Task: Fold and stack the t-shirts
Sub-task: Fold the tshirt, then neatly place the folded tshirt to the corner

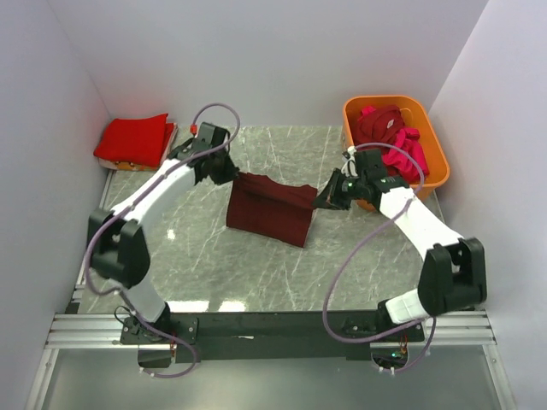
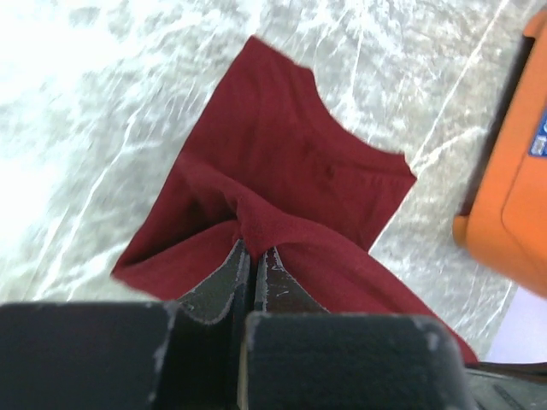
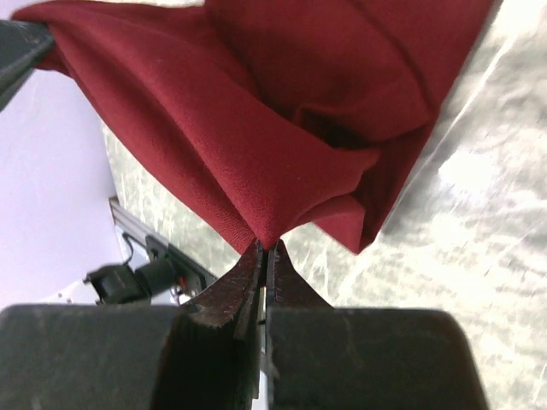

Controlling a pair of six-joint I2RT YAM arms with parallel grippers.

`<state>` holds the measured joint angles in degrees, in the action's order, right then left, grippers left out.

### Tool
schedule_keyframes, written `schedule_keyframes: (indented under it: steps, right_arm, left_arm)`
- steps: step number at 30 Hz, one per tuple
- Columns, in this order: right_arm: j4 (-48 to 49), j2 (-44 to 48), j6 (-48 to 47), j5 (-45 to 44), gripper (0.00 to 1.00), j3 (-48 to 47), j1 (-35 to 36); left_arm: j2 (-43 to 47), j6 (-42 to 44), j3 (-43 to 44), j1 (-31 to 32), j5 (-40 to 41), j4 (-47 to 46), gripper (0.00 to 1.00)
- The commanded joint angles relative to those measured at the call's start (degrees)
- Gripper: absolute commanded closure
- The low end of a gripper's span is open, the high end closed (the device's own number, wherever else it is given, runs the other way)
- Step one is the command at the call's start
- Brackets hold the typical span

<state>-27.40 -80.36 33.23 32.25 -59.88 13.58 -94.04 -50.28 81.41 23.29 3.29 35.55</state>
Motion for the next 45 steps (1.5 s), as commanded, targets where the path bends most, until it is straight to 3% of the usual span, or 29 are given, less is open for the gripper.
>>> schedule_keyframes:
  steps: [1,9,13,14,16,17,18,20,28,39,45]
  right_arm:
    - [1.8,-3.7,0.0,-0.3,1.0,-4.2,-1.3]
    - [3.9,-15.1,0.9,-3.9,1.0,-9.3,-1.7]
    - [4.0,-18.5,1.5,-7.4,0.9,-12.2,-1.8]
    - [3.6,-19.4,1.6,-8.7,0.86,-12.9,-1.8]
    - [2.9,-20.1,1.3,-10.2,0.65,-14.7,-1.8]
    - [3.1,-20.3,1.1,-9.9,0.55,-15.2,-1.8]
    - [3.5,-20.2,0.8,-9.5,0.46,-15.5,-1.8]
    - [4.4,-19.5,0.1,-7.8,0.38,-16.2,-1.8]
    - [7.2,-15.4,-1.8,-6.3,0.35,-12.2,0.2]
    - [9.1,-8.4,-3.6,-6.8,0.34,-2.4,1.8]
    - [8.7,-3.7,-4.5,-8.8,0.34,1.3,1.8]
  left_arm:
    - [-6.0,2.2,7.4,-1.7,0.8,-2.9,0.99]
    - [-15.1,3.2,12.5,-2.7,1.5,-3.6,0.99]
    - [-19.5,4.7,15.5,-3.2,-0.8,-4.3,0.94]
    - [-20.0,5.4,16.1,-3.2,-0.9,-4.3,0.81]
    - [-21.4,6.5,17.0,-3.2,-1.5,-4.6,0.66]
    - [-21.7,7.6,17.8,-3.2,-2.7,-4.7,0.54]
    - [-21.8,8.0,18.2,-3.2,-2.8,-4.6,0.28]
    - [-21.4,8.9,18.1,-3.2,-2.8,-5.0,0.01]
    - [-16.5,12.0,10.5,-3.2,-4.6,-8.4,0.0]
    - [-18.5,17.1,1.6,-3.1,-12.3,-10.5,0.01]
    - [-22.4,18.4,1.5,-1.6,-10.9,-8.8,0.11]
